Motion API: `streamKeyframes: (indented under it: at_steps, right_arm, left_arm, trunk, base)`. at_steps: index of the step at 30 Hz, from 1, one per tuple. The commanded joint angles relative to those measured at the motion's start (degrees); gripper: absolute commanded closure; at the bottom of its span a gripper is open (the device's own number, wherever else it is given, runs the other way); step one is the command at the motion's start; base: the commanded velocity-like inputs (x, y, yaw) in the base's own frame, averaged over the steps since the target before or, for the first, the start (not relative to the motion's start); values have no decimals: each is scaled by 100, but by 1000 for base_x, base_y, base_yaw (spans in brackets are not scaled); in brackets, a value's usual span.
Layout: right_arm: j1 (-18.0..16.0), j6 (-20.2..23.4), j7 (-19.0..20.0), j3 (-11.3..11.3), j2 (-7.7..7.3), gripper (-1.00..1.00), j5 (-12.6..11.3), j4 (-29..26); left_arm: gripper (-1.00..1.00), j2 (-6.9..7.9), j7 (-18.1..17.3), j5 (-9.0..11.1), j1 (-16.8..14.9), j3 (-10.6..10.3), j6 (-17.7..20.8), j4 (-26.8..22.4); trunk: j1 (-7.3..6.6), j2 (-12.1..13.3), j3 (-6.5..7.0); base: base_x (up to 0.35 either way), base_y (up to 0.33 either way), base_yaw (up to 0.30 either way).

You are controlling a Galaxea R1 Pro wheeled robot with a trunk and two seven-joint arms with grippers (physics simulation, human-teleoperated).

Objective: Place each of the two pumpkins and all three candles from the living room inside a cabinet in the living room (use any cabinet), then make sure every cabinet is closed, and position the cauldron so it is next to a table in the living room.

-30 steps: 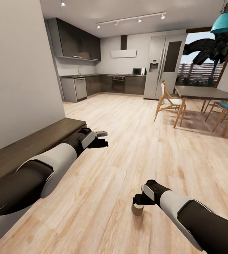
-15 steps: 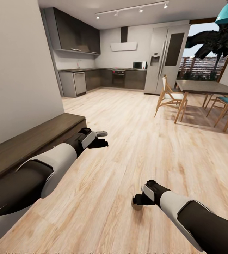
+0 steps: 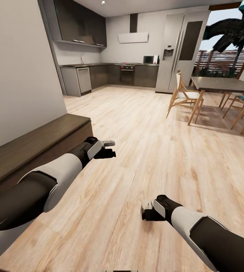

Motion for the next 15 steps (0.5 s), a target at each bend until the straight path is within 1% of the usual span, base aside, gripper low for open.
streamKeyframes:
  at_steps: [1,11,12,15]
  right_arm:
    - [1,15,-33,28,2,-100,-61,0]
    - [19,3,-32,28,2,-100,-61,0]
    - [19,-89,-32,28,2,-100,-61,0]
    - [20,-182,-32,28,2,-100,-61,0]
  left_arm:
    - [-100,0,41,48,-3,-18,20,-7]
    - [-100,0,41,51,-4,-18,20,-7]
    - [-100,0,41,50,-3,-18,20,-7]
    - [-100,0,41,53,-3,-18,20,-4]
  trunk:
    - [1,-4,-28]
    - [27,-18,-249]
    - [27,-18,-249]
    - [27,-18,-249]
  base:
    - [0,0,0]
    - [0,0,0]
    - [0,0,0]
    - [0,0,0]
